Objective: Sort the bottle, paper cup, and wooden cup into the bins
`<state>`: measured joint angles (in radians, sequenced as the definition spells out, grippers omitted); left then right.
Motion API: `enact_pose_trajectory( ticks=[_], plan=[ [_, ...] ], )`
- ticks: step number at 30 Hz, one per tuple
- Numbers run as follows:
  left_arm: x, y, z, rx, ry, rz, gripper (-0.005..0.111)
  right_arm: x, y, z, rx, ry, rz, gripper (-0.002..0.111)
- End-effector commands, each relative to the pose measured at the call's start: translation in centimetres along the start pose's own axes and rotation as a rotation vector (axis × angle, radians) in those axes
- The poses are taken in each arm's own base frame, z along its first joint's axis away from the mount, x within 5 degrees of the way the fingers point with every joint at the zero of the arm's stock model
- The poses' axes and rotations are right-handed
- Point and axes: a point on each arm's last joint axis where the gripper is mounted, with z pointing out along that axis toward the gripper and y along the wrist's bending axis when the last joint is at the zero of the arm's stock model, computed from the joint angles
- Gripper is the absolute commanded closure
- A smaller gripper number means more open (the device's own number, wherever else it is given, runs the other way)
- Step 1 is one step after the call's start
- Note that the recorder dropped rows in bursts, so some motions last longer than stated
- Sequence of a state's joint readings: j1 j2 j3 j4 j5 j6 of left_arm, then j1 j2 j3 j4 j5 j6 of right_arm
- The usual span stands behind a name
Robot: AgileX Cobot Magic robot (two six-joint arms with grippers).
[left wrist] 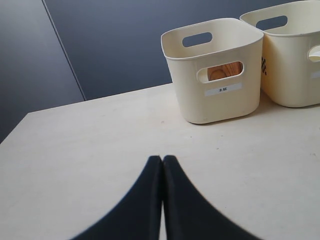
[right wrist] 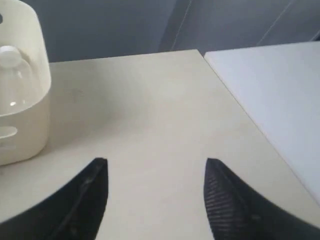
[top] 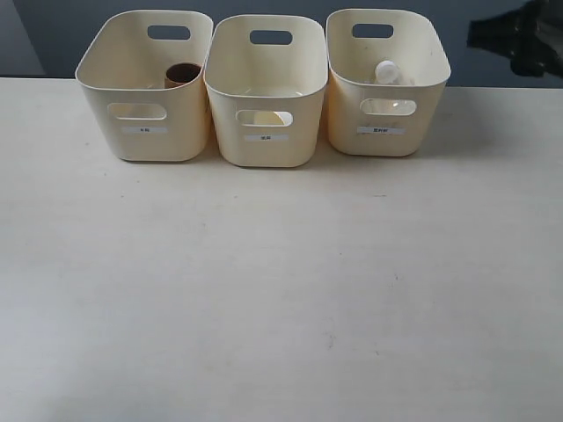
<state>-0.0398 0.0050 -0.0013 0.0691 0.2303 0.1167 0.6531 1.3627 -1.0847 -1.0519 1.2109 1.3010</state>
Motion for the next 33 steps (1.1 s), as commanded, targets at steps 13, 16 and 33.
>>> enact_pose_trajectory(
  ticks=[13, 16, 33],
  plan=[
    [0.0, 0.0, 0.0, 0.002, -0.01, -0.001, 0.107, 15.1, -6.2, 4.1, 0.087, 0.07, 0.298, 0.053],
    [0.0, 0.0, 0.0, 0.002, -0.01, -0.001, 0.107, 16.6, -5.6, 4.5, -0.041, 0.1, 0.28, 0.053],
    [0.0, 0.0, 0.0, 0.002, -0.008, -0.001, 0.107, 19.4, -4.2, 4.4, -0.258, 0.263, 0.253, 0.053]
  ],
)
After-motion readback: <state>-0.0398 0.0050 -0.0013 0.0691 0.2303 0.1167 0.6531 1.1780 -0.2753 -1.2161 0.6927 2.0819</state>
